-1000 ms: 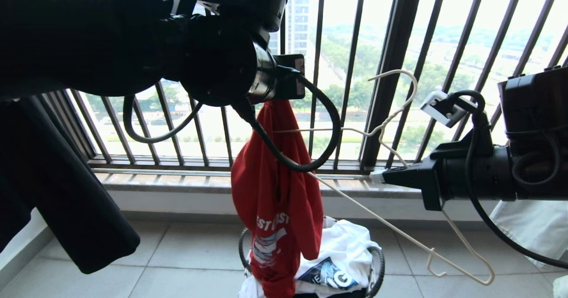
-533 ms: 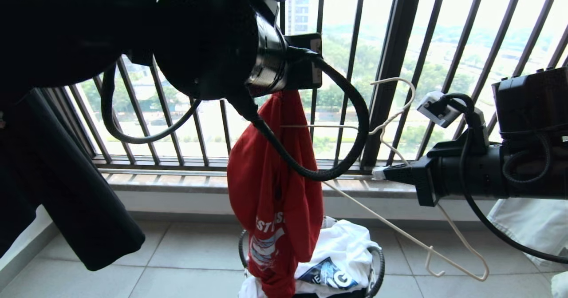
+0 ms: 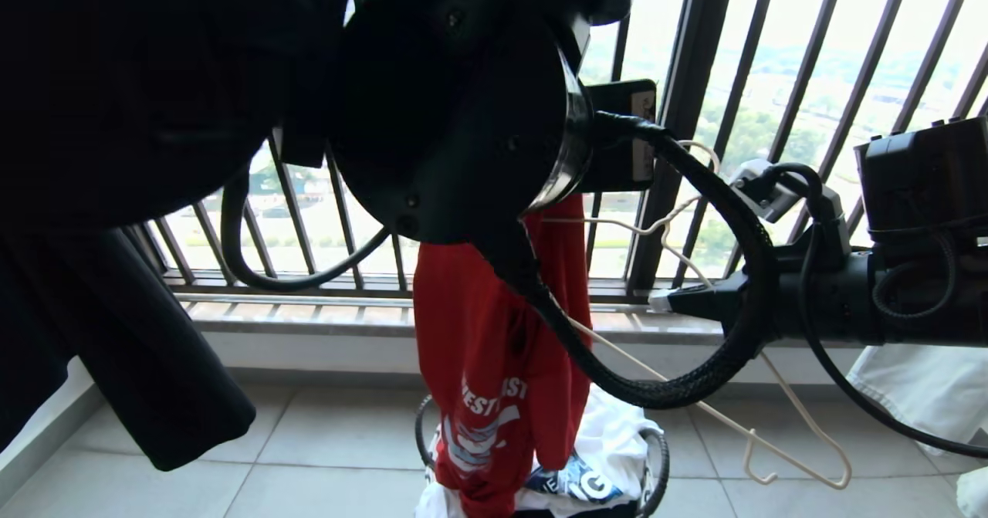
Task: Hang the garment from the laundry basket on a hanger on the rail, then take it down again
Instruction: Hang the clothes on the clothes rack
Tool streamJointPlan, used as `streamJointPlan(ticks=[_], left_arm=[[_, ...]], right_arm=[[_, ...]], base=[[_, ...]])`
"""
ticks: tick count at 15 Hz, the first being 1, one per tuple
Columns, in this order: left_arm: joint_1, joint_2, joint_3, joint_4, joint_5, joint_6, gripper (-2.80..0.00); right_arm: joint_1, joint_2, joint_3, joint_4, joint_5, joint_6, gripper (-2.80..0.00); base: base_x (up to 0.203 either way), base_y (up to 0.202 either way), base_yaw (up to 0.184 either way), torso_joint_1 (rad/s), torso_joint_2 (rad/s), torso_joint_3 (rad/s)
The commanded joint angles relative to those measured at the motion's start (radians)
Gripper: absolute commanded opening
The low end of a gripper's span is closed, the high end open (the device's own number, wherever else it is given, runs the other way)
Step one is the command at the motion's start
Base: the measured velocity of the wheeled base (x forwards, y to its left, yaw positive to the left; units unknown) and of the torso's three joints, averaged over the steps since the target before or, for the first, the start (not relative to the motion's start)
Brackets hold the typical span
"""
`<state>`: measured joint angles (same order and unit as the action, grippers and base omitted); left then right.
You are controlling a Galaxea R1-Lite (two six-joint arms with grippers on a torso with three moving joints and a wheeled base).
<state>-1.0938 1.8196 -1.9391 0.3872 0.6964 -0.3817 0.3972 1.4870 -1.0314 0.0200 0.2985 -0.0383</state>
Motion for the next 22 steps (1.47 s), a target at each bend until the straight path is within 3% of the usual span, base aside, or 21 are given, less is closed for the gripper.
streamJointPlan(ticks=[1, 4, 8, 12, 18, 22], left_arm=[[-0.006, 0.058, -0.004, 0.0, -0.002, -0.033, -2.8], [-0.018, 0.073, -0.009, -0.001, -0.03, -0.074, -2.8], [-0.034, 0.062, -0.008, 0.0, -0.139, -0.132, -2.8], [-0.043, 0.06, -0.009, -0.001, -0.173, -0.134, -2.8], [-0.051, 0.049, -0.012, -0.021, -0.275, -0.131, -2.8], [-0.063, 0.047, -0.014, -0.039, -0.279, -0.125, -2.8]], right_arm=[[0.002, -0.002, 0.001, 0.0, 0.004, 0.0, -2.8], [0.003, 0.002, 0.0, -0.002, 0.005, 0.0, -2.8], [0.033, 0.011, 0.003, -0.002, 0.011, 0.011, -2.8], [0.051, 0.016, 0.004, -0.031, 0.042, 0.073, -2.8], [0.055, 0.018, 0.049, -0.165, 0.085, 0.146, -2.8], [0.067, 0.025, 0.068, -0.192, 0.11, 0.168, -2.8]], base=[[0.0, 0.0, 0.0, 0.0, 0.0, 0.0], [0.0, 0.0, 0.0, 0.0, 0.0, 0.0], [0.0, 0.0, 0.0, 0.0, 0.0, 0.0], [0.0, 0.0, 0.0, 0.0, 0.0, 0.0], [0.0, 0.0, 0.0, 0.0, 0.0, 0.0], [0.0, 0.0, 0.0, 0.0, 0.0, 0.0]])
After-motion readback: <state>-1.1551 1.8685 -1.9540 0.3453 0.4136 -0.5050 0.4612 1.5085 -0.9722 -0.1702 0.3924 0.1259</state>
